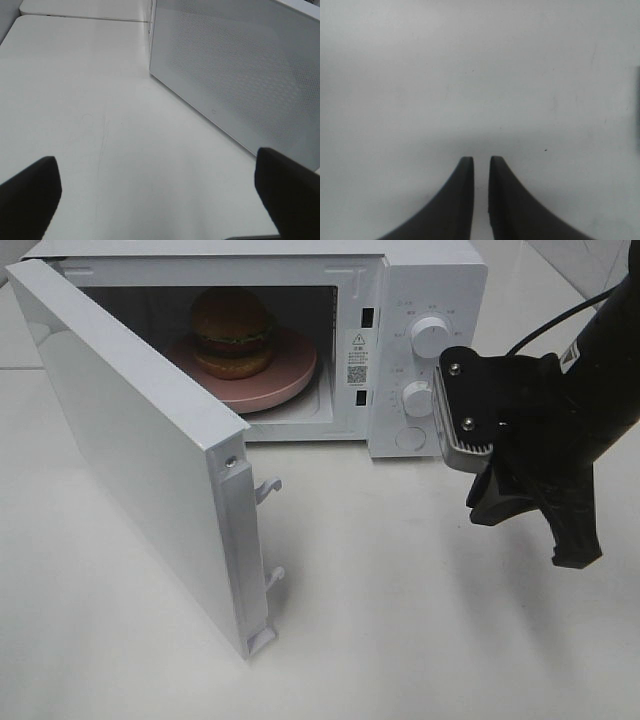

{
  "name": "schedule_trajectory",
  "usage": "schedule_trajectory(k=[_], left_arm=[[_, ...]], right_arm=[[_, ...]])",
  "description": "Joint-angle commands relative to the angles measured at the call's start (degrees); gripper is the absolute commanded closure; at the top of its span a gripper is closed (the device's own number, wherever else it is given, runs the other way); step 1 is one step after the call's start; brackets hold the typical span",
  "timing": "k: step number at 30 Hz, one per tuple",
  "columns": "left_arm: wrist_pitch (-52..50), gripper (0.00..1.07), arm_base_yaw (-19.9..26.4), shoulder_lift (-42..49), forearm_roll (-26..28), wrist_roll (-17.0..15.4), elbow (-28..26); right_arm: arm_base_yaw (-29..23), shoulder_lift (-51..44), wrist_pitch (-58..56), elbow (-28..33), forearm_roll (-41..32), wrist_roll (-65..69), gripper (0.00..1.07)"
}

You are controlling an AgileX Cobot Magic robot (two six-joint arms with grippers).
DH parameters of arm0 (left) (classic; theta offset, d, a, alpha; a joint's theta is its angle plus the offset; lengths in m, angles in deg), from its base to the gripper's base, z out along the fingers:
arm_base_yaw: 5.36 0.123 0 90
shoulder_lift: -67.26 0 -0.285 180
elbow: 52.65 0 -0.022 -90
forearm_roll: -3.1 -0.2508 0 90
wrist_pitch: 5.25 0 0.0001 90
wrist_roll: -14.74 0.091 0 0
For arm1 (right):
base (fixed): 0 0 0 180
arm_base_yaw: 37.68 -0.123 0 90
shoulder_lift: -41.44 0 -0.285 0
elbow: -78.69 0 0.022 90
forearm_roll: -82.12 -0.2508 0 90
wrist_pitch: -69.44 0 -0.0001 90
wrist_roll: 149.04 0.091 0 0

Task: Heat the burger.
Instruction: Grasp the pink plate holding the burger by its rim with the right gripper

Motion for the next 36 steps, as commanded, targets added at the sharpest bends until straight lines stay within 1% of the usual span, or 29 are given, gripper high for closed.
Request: schedule_trajectory(k=[1, 5, 8, 11, 12, 13, 14, 15, 16, 17, 18, 19, 20, 21, 22, 23, 24, 28, 29, 30, 32, 36], left_arm=[[0.06, 0.07, 0.17, 0.23, 0.4, 0.06, 0.17], [0.06, 0.07, 0.17, 0.23, 0.4, 0.06, 0.17], [0.06, 0.07, 0.17, 0.23, 0.4, 0.06, 0.17], [0.06, 0.07, 0.17, 0.23, 0.4, 0.06, 0.17], [0.06, 0.07, 0.17, 0.23, 0.4, 0.06, 0.17], [0.06, 0.07, 0.17, 0.23, 0.4, 0.06, 0.17], [0.06, 0.07, 0.17, 0.23, 0.4, 0.06, 0.17], [0.06, 0.07, 0.17, 0.23, 0.4, 0.06, 0.17], [0.06, 0.07, 0.17, 0.23, 0.4, 0.06, 0.17], [0.06, 0.07, 0.17, 0.23, 0.4, 0.06, 0.17], [0.06, 0.07, 0.17, 0.23, 0.4, 0.06, 0.17], [0.06, 0.07, 0.17, 0.23, 0.4, 0.06, 0.17], [0.06, 0.07, 0.17, 0.23, 0.4, 0.06, 0.17], [0.06, 0.07, 0.17, 0.23, 0.4, 0.06, 0.17], [0.06, 0.07, 0.17, 0.23, 0.4, 0.06, 0.17], [0.06, 0.07, 0.17, 0.23, 0.4, 0.06, 0.17], [0.06, 0.07, 0.17, 0.23, 0.4, 0.06, 0.17], [0.06, 0.07, 0.17, 0.23, 0.4, 0.06, 0.17], [0.06, 0.07, 0.17, 0.23, 0.4, 0.06, 0.17], [0.06, 0.07, 0.17, 0.23, 0.4, 0.06, 0.17], [0.06, 0.07, 0.17, 0.23, 0.4, 0.06, 0.17], [0.06, 0.07, 0.17, 0.23, 0.4, 0.06, 0.17]], right_arm=[[0.17, -0.52, 0.92, -0.17, 1.55, -8.71, 0.93], [-0.11, -0.52, 2.52, -0.17, 3.78, -12.32, 0.91], [-0.4, -0.52, 5.21, -0.17, 8.59, -12.43, 0.88], [-0.4, -0.52, 5.5, -0.17, 8.59, -12.43, 0.87], [-0.4, -0.52, 6.3, -0.17, 9.28, -12.43, 0.83], [-0.4, -0.52, 7.68, -0.17, 9.28, -12.2, 0.78], [-0.4, -0.52, 7.68, -0.17, 9.28, -12.2, 0.78], [-0.69, -0.52, 8.25, -0.17, 9.28, -12.2, 0.74], [-1.83, -0.52, 9.68, -0.17, 10.14, -10.94, 0.65], [-1.83, -0.52, 9.68, -0.17, 10.14, -10.94, 0.65], [-2.58, -0.52, 10.77, -0.17, 10.54, -10.03, 0.59], [-3.95, -0.52, 12.15, -0.23, 11.34, -7.96, 0.46], [-3.95, -0.52, 12.15, -0.23, 11.34, -7.96, 0.46], [-4.58, -0.52, 12.49, -0.46, 11.63, -7.16, 0.39], [-4.58, -0.52, 12.49, -0.46, 11.63, -7.16, 0.39], [-5.73, -0.52, 13.35, -0.97, 11.63, -5.79, 0.27], [-6.65, -0.52, 14.9, -1.38, 11.63, -4.7, 0.2], [-7.85, -0.46, 16.27, -2.18, 12.55, -3.27, 0.16], [-8.77, -0.17, 17.19, -2.35, 15.07, -3.15, 0.16], [-8.77, -0.17, 17.19, -2.35, 15.07, -3.15, 0.16], [-9.97, 0.69, 18.74, -2.64, 18.05, -1.78, 0.17], [-11.0, 2.01, 21.2, -2.86, 19.37, -0.11, 0.18]])
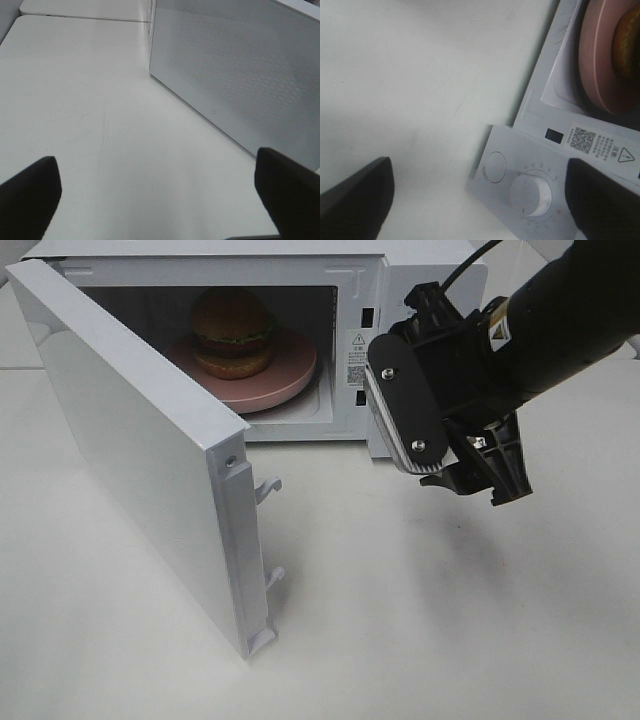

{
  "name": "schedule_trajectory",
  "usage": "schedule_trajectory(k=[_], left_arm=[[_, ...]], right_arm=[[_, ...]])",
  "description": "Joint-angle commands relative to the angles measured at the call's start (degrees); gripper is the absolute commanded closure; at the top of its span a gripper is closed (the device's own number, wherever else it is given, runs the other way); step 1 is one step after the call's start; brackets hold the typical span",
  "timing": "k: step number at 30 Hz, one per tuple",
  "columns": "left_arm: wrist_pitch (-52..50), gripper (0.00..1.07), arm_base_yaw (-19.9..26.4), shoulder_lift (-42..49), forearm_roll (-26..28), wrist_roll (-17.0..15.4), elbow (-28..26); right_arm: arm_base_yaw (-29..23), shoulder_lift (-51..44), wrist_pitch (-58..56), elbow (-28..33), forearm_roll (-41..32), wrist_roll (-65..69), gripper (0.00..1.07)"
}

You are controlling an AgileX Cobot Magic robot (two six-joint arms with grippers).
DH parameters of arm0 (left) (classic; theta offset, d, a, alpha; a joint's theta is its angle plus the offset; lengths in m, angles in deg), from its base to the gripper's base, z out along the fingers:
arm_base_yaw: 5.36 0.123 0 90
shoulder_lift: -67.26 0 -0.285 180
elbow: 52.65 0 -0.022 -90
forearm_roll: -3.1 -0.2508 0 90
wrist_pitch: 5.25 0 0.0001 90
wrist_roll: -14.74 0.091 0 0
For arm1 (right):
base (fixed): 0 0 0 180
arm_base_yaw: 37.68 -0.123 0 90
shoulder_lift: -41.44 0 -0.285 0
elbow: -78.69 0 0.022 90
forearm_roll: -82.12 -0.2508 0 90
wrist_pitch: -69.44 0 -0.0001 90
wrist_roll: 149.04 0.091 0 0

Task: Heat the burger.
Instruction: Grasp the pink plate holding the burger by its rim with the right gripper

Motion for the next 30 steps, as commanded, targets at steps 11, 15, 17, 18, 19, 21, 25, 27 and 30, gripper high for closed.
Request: schedule_trajectory(k=[11, 15, 17, 18, 19, 21, 25, 27, 30], left_arm=[[0.06, 0.07, 0.17, 0.23, 0.4, 0.06, 0.17], [0.06, 0.07, 0.17, 0.23, 0.4, 0.06, 0.17], [0.06, 0.07, 0.17, 0.23, 0.4, 0.06, 0.17], [0.06, 0.07, 0.17, 0.23, 0.4, 0.06, 0.17], [0.06, 0.07, 0.17, 0.23, 0.4, 0.06, 0.17], [0.06, 0.07, 0.17, 0.23, 0.4, 0.06, 0.17], [0.06, 0.07, 0.17, 0.23, 0.4, 0.06, 0.17], [0.06, 0.07, 0.17, 0.23, 0.4, 0.06, 0.17], [0.06, 0.07, 0.17, 0.23, 0.4, 0.06, 0.17]], right_arm=[[-1.89, 8.31, 5.16, -6.88, 1.49, 1.72, 0.2], [-1.89, 10.94, 6.3, -9.22, 1.55, 1.72, 0.21], [-1.89, 11.92, 6.42, -10.26, 1.55, 1.72, 0.21], [-1.89, 11.92, 6.42, -10.26, 1.55, 1.72, 0.21], [-1.89, 12.38, 6.47, -10.83, 1.55, 1.72, 0.21], [-1.89, 13.52, 6.59, -11.92, 1.55, 1.72, 0.22], [-1.89, 16.62, 6.7, -15.01, 1.55, 1.72, 0.23], [-1.89, 17.3, 6.65, -15.76, 1.55, 1.83, 0.23], [-1.89, 19.31, 6.7, -17.88, 1.6, 1.89, 0.23]])
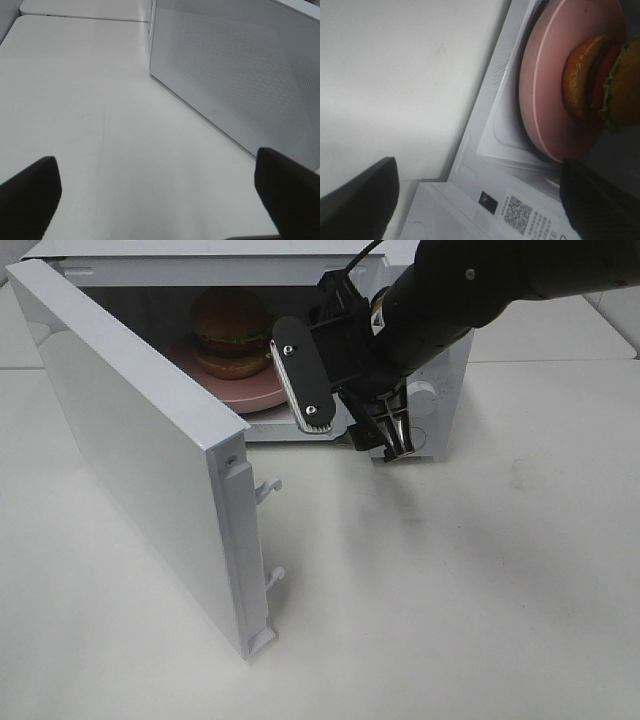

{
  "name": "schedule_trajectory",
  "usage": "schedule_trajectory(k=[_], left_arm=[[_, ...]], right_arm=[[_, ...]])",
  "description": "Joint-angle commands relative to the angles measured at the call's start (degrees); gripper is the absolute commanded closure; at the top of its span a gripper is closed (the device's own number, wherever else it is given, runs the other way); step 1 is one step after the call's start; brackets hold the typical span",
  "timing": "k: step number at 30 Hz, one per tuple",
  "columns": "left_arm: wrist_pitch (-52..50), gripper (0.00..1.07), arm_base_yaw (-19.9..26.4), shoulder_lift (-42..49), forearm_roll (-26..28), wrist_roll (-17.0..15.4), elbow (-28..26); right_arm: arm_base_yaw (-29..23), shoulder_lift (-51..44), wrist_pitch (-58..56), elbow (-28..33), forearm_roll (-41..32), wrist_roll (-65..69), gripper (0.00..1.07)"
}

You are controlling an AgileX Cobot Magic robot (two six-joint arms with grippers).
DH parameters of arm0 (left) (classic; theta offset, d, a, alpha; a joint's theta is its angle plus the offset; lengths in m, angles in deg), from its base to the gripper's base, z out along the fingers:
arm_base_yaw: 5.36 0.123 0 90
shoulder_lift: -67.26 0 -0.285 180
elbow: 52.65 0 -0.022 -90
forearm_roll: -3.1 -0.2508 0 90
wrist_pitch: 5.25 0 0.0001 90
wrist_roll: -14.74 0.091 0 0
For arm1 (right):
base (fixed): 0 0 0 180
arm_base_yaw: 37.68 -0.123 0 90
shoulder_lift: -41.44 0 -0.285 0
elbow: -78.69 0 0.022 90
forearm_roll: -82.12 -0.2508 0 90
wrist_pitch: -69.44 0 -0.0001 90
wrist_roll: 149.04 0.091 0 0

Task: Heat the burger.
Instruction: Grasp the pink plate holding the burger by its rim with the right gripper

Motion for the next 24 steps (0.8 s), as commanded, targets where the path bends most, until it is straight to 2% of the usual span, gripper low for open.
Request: schedule_trajectory(k=[1, 8, 24], left_arm=[[0.06, 0.07, 0.17, 0.23, 0.4, 0.06, 0.17], [0.06, 0.07, 0.17, 0.23, 0.4, 0.06, 0.17], [0.06, 0.07, 0.17, 0.23, 0.4, 0.06, 0.17]], right_arm=[[-0.17, 2.75, 0.23, -3.21, 0.23, 0.74, 0.23], [-0.17, 7.1, 0.06, -8.14, 2.69, 4.76, 0.24], [-0.52, 15.76, -1.43, -17.36, 2.52, 7.96, 0.27]])
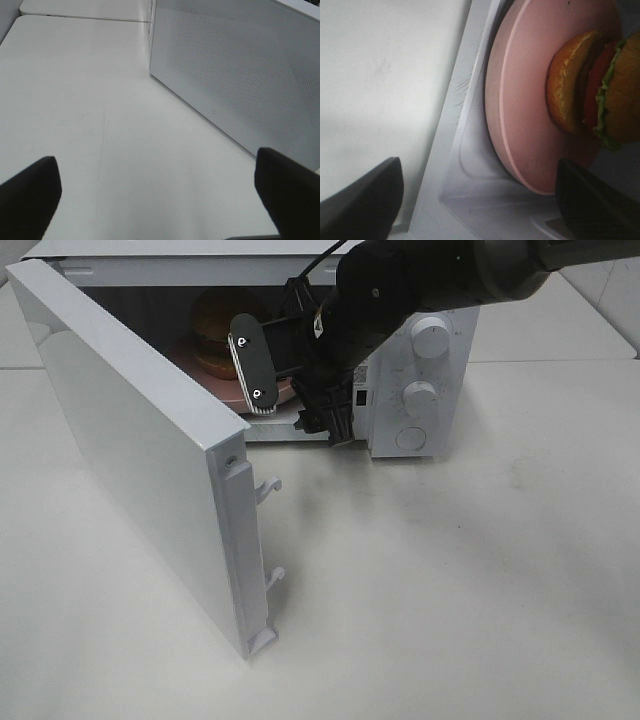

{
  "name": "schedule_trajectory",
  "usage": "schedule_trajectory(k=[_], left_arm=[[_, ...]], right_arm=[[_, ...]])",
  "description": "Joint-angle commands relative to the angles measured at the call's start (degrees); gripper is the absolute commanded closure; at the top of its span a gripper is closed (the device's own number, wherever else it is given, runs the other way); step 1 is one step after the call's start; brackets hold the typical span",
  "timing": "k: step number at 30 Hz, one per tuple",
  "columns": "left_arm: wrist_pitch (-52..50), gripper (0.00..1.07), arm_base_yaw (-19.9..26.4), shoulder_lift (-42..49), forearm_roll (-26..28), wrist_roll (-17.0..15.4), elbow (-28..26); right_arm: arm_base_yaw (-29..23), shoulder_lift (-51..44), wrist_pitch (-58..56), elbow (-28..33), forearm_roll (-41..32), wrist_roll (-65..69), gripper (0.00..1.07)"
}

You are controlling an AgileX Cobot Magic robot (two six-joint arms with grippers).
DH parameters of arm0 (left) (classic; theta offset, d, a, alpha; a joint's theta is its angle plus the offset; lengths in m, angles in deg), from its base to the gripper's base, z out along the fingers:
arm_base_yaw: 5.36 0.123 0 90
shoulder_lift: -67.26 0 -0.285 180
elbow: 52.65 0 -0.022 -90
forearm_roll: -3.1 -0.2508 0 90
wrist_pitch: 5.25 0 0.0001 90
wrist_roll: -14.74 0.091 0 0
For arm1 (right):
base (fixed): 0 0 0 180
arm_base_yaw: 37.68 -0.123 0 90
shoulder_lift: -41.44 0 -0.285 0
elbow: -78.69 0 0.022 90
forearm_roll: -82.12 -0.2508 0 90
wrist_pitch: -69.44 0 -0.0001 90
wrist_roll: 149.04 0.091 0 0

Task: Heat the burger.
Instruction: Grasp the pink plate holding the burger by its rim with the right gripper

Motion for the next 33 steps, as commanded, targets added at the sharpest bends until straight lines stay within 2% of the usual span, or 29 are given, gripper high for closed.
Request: schedule_trajectory(k=[1, 17, 20, 25, 33], left_arm=[[0.06, 0.07, 0.17, 0.23, 0.4, 0.06, 0.17], [0.06, 0.07, 0.17, 0.23, 0.4, 0.06, 0.17], [0.06, 0.07, 0.17, 0.23, 0.4, 0.06, 0.17], [0.06, 0.07, 0.17, 0.23, 0.4, 0.06, 0.17], [0.06, 0.07, 0.17, 0.23, 0.4, 0.06, 0.17]], right_arm=[[-0.4, 1.95, -0.92, -2.18, -0.06, 1.6, 0.27], [-0.52, 11.8, -2.58, -12.95, -1.15, 4.13, 0.3], [-0.52, 12.32, -2.69, -13.52, -1.26, 4.13, 0.3], [-0.34, 16.44, -4.64, -19.25, -1.49, 5.9, 0.31], [-0.34, 19.25, -7.45, -22.35, -3.32, 5.84, 0.31]])
